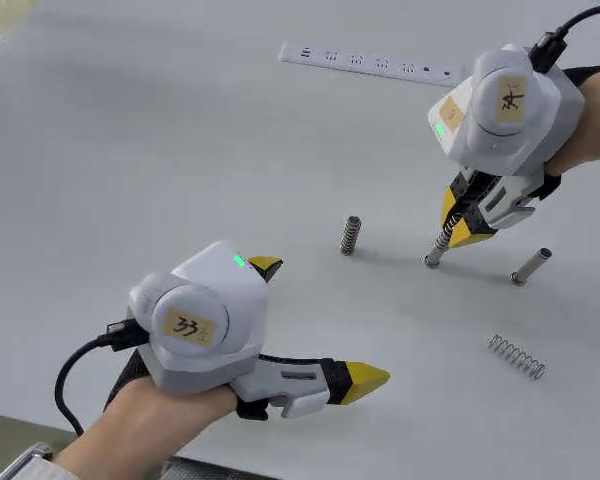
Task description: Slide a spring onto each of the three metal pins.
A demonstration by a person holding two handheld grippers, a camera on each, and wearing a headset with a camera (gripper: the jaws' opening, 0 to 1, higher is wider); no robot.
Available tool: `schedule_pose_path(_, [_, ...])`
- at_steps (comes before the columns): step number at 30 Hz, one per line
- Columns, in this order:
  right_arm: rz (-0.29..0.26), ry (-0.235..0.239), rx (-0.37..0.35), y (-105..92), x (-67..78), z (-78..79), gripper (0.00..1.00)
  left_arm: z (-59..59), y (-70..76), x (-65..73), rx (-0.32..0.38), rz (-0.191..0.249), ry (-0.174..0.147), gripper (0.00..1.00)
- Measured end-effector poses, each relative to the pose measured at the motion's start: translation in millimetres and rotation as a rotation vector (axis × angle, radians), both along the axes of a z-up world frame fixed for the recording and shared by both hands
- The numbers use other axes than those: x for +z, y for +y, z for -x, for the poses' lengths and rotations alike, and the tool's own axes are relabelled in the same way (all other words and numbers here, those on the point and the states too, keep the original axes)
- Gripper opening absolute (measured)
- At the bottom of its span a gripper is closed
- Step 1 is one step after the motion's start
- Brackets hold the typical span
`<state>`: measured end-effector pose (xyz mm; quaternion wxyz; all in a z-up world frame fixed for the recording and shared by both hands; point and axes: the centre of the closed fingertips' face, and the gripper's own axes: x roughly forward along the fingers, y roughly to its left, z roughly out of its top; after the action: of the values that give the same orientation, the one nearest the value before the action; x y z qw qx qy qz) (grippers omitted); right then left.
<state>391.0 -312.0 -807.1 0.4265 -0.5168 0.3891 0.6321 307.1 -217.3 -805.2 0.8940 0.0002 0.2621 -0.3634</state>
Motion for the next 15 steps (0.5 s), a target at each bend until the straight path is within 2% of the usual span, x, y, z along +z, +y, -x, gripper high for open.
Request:
schedule_pose_path(8, [0.014,0.002,0.005,2.3,-13.2,-4.0,0.07,-1.3,3.8,-0.1,0.008,0.002,-0.001,0.95])
schedule_pose_path(15, [0.022,0.001,0.008,3.4,-18.2,0.2,0.07,-1.3,5.9,-1.2,0.014,0.004,0.001,0.94])
